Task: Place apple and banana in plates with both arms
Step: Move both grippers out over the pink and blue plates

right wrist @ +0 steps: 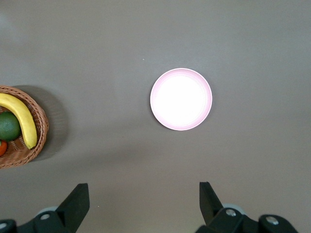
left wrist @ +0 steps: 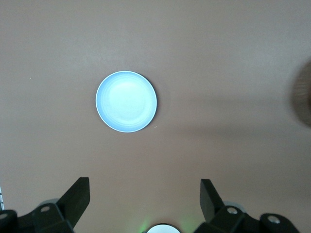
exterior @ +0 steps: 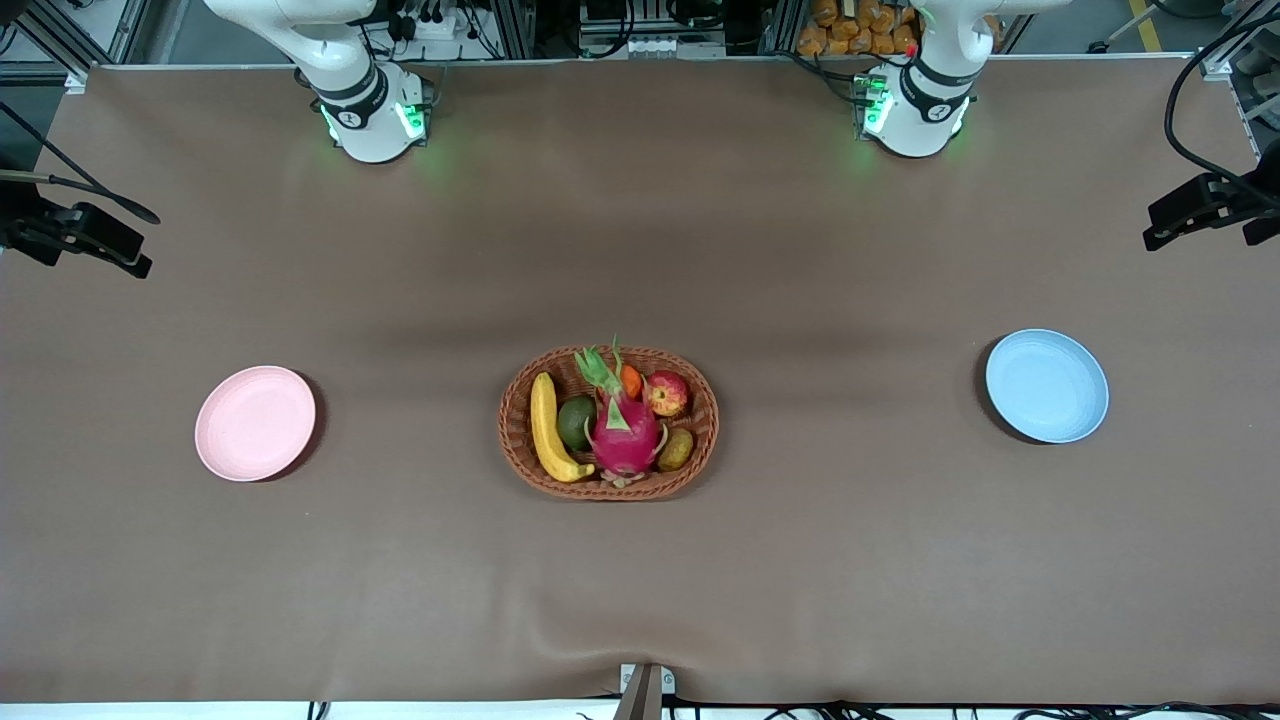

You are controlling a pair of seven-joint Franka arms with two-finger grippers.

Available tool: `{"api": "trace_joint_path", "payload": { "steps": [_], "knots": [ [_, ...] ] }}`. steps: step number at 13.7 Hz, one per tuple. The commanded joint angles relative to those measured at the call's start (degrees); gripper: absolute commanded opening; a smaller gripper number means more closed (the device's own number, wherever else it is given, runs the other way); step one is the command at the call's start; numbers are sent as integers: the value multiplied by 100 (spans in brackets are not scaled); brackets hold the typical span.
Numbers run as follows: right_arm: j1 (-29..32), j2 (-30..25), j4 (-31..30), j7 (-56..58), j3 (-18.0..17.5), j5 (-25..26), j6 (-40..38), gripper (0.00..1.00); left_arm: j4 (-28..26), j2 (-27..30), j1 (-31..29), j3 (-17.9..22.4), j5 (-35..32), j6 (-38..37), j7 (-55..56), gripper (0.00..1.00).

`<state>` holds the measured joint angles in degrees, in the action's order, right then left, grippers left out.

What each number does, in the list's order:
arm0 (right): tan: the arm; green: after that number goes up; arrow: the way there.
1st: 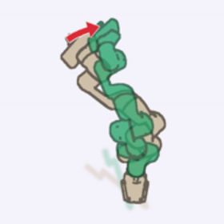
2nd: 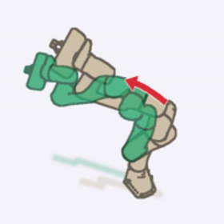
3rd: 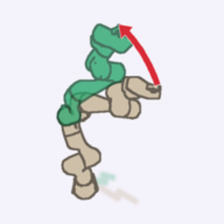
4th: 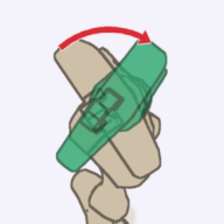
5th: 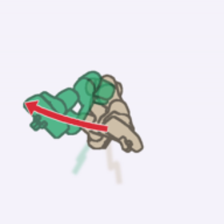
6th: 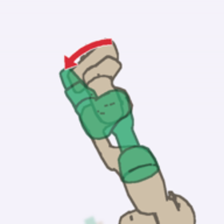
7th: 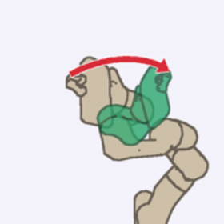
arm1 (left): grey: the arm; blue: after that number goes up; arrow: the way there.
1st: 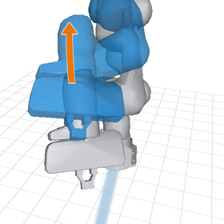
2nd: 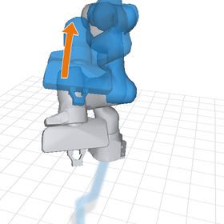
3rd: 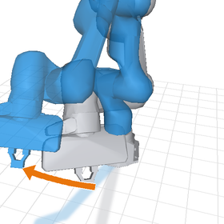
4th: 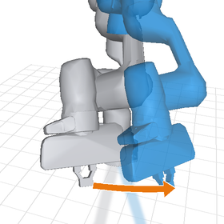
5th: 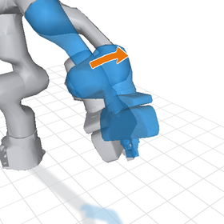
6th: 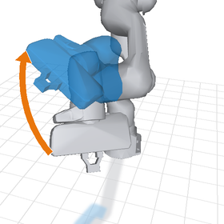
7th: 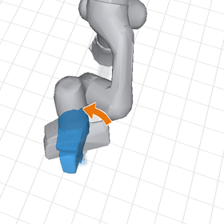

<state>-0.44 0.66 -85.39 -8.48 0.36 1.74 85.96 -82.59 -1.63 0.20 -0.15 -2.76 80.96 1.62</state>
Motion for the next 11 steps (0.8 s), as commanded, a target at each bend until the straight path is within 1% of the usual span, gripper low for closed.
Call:
{"api": "trace_joint_path", "payload": {
  "steps": [1, 5, 7, 8, 10, 11],
  "knots": [
    [-18, 56, 23, -66, -18, 64, 61, 100, -46, 84, -3, -11, 74, -72, -83, 100],
    [-26, 118, 31, -57, -18, 55, 70, 100, 6, 4, -20, -2, 118, -63, -101, 100],
    [-192, 258, 31, 13, -18, 99, 105, 100, -20, -48, -20, -2, 311, -46, -83, 100],
    [-298, 320, 31, 5, -18, 81, 245, 100, -11, -74, -29, -2, 346, -37, -83, 100],
    [-517, 530, 31, -4, -18, 90, 482, 100, -20, -197, 32, -2, 391, 7, -74, 100],
    [-666, 940, 31, 13, -10, 142, 579, 100, -20, -215, 85, -11, 356, 103, -74, 100]
  ]
}}
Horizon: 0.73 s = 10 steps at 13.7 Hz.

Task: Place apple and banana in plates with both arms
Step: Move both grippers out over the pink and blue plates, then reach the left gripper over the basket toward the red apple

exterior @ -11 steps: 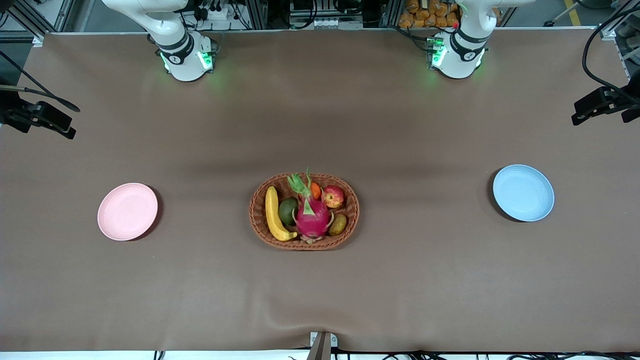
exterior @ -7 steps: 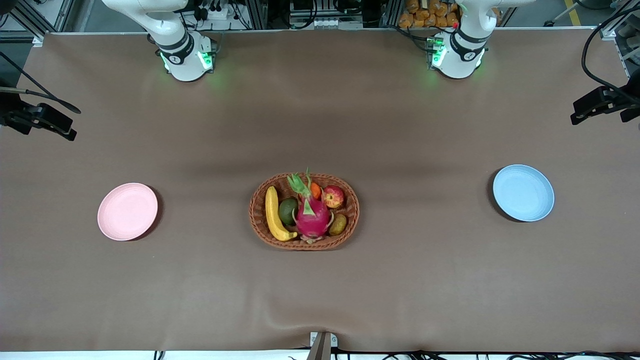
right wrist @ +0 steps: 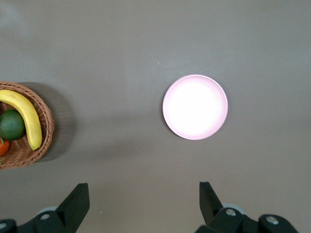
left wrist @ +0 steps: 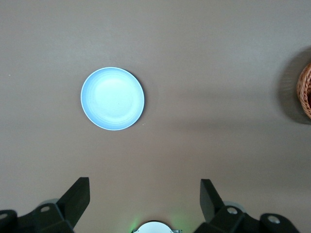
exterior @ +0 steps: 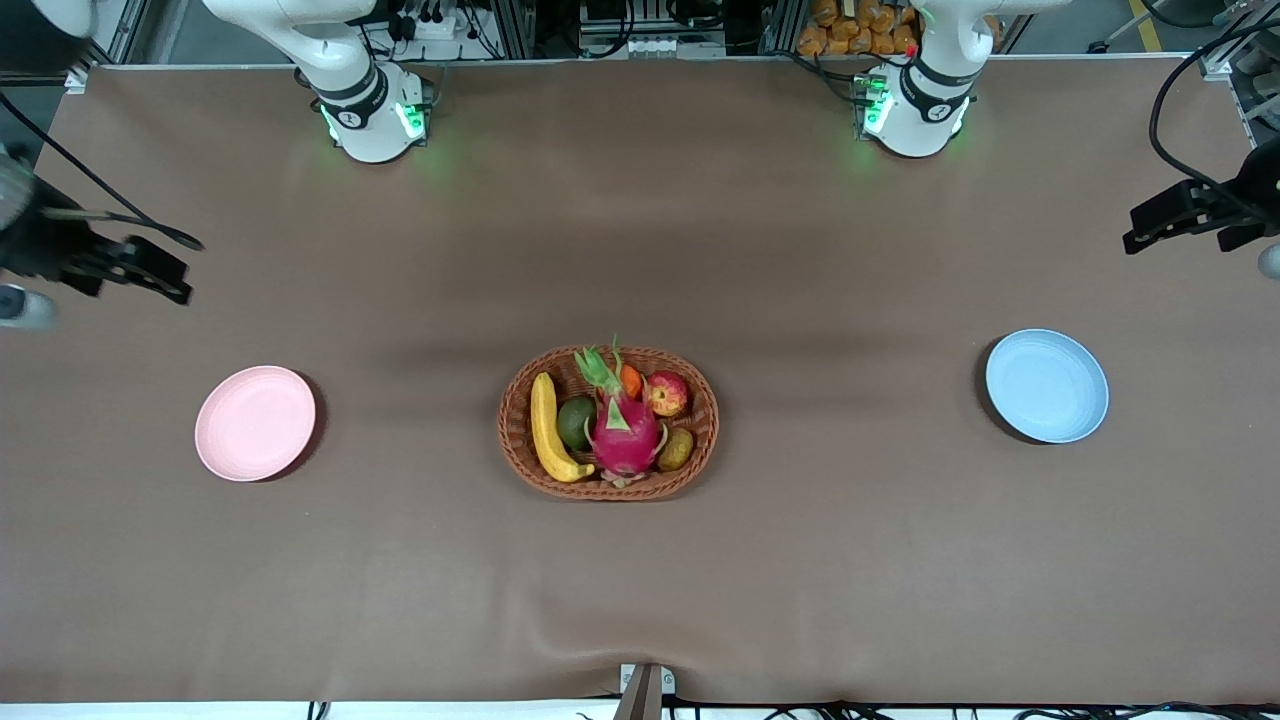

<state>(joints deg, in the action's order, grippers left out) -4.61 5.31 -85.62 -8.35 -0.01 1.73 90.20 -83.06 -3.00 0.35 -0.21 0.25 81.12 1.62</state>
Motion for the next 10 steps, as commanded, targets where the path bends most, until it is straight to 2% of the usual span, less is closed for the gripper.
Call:
{"api": "trace_joint_path", "payload": {
  "steps": [1, 4, 6, 10],
  "knots": [
    [-364, 610, 54, 0, 28, 170, 226, 100, 27, -217, 166, -5, 81, 227, -74, 100],
    [-479, 944, 62, -18, 28, 118, 367, 100, 36, -683, 815, -23, 107, 588, -4, 100],
    [-479, 1156, 71, -18, 19, 83, 742, 100, 36, -885, 1167, -23, 116, 904, 58, 100],
    [-567, 1472, 63, 9, 19, 73, 1044, 100, 18, -1280, 1317, -215, 309, 1414, -65, 100]
  ]
}}
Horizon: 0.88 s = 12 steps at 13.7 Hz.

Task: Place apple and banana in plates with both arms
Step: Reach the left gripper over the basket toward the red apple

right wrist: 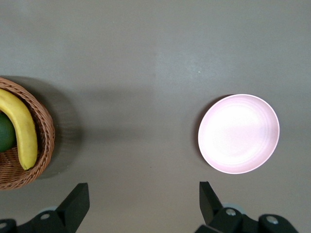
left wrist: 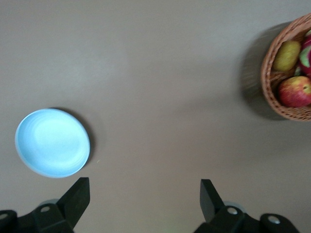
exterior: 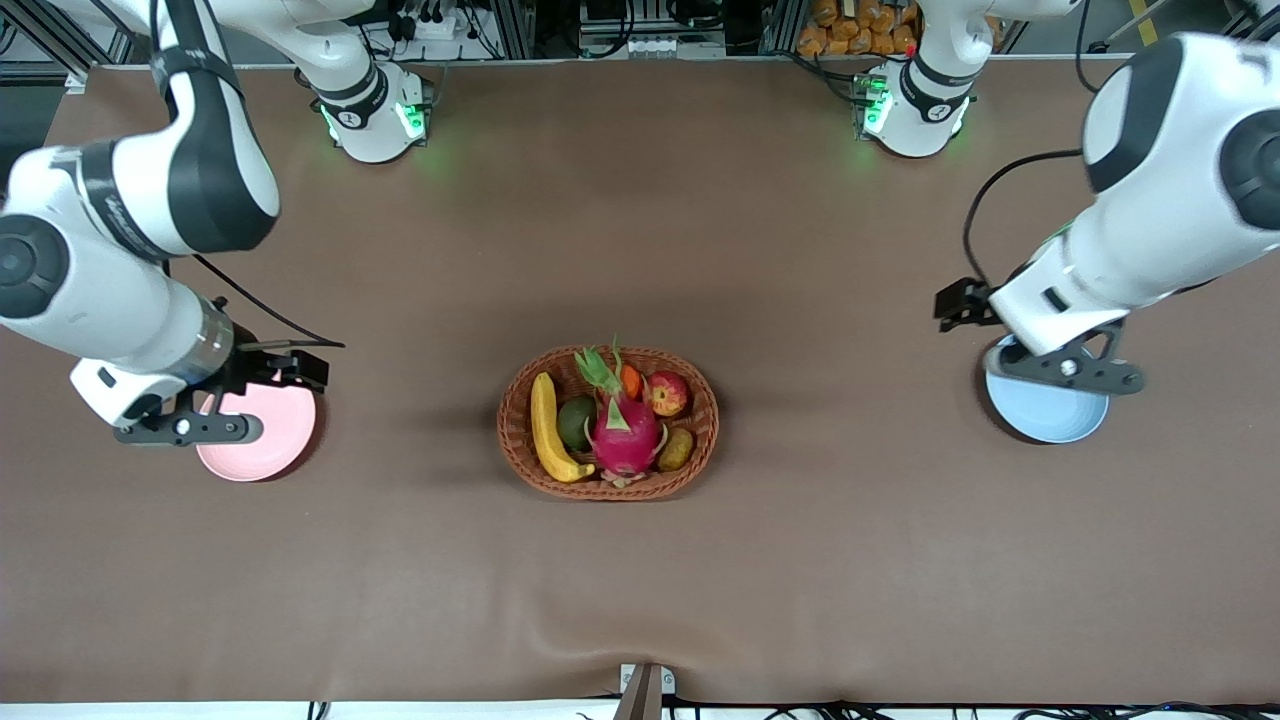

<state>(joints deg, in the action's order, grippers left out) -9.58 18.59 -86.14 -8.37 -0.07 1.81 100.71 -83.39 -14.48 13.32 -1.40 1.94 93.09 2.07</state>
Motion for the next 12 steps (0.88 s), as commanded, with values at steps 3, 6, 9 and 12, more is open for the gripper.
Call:
{"api": "trace_joint_path", "payload": {
  "steps": [3, 6, 9, 12],
  "knots": [
    [-61, 171, 71, 19, 25, 47, -8, 100, 34, -476, 197, -316, 209, 735, -111, 100],
    [44, 171, 45, 28, 25, 38, -17, 100, 25, -906, 223, -640, 342, 1306, -120, 100],
    [272, 171, -52, 19, 25, 29, -43, 100, -45, -1363, 232, -1019, 377, 2210, -93, 100],
    [360, 171, -78, 19, 25, -85, -52, 100, -89, -1768, 328, -1230, 350, 3080, -111, 100]
  ]
}}
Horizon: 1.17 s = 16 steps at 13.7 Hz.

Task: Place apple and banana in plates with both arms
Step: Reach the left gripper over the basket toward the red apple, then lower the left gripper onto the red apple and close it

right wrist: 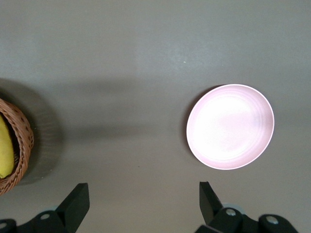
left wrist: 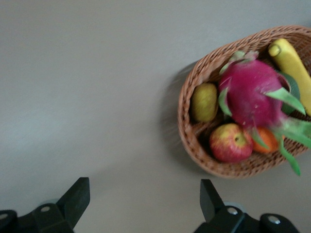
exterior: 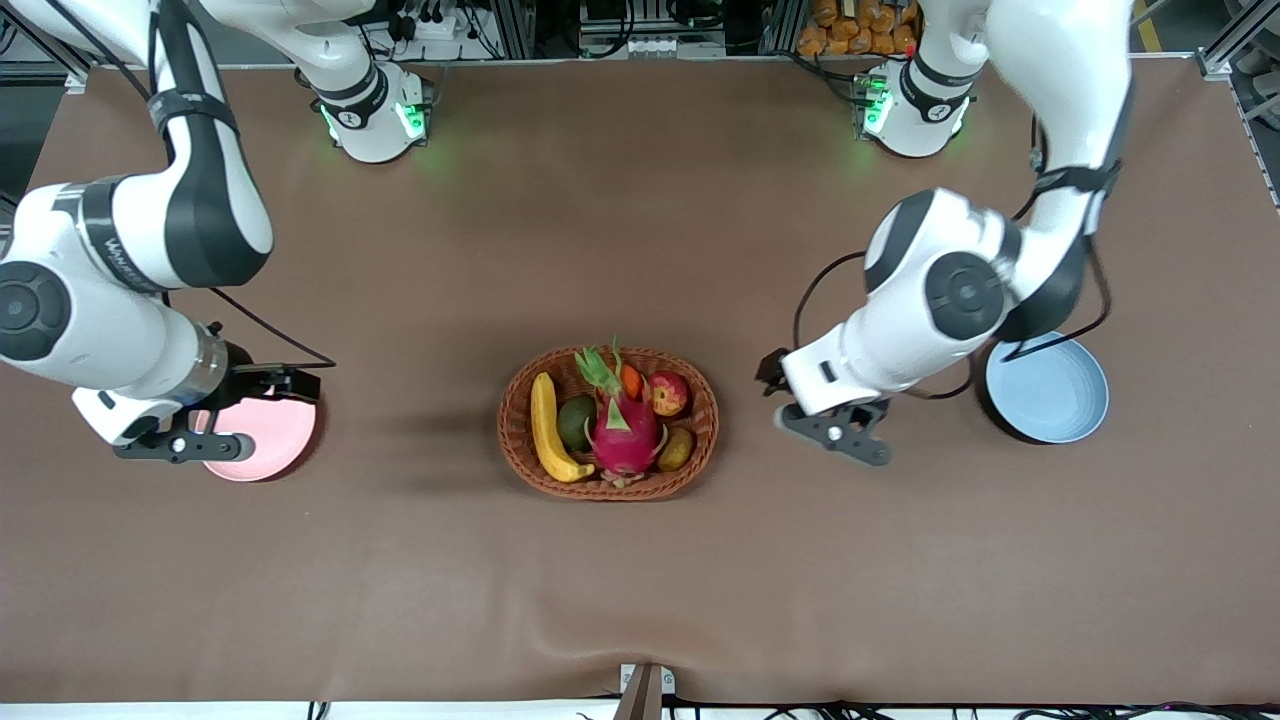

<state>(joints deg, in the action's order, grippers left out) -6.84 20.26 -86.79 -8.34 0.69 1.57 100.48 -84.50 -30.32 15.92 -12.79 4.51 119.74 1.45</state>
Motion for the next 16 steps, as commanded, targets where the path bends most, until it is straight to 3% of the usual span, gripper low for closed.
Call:
{"api": "trace_joint_path", "payload": {
  "steps": [1, 4, 7, 16],
  "knots": [
    [104, -5, -109, 17, -51, -61, -20, 100, 3, -255, 251, -92, 102, 662, 47, 100],
    [209, -5, -189, 17, -51, -69, -29, 100, -110, -352, 561, -83, 59, 963, 75, 100],
    [209, -5, -198, 17, -51, -69, -29, 100, -505, -501, 833, -66, 23, 1849, 57, 100],
    [157, -14, -295, 17, -60, -69, -2, 100, -797, -765, 1123, -4, -188, 2343, 136, 100]
  ]
}}
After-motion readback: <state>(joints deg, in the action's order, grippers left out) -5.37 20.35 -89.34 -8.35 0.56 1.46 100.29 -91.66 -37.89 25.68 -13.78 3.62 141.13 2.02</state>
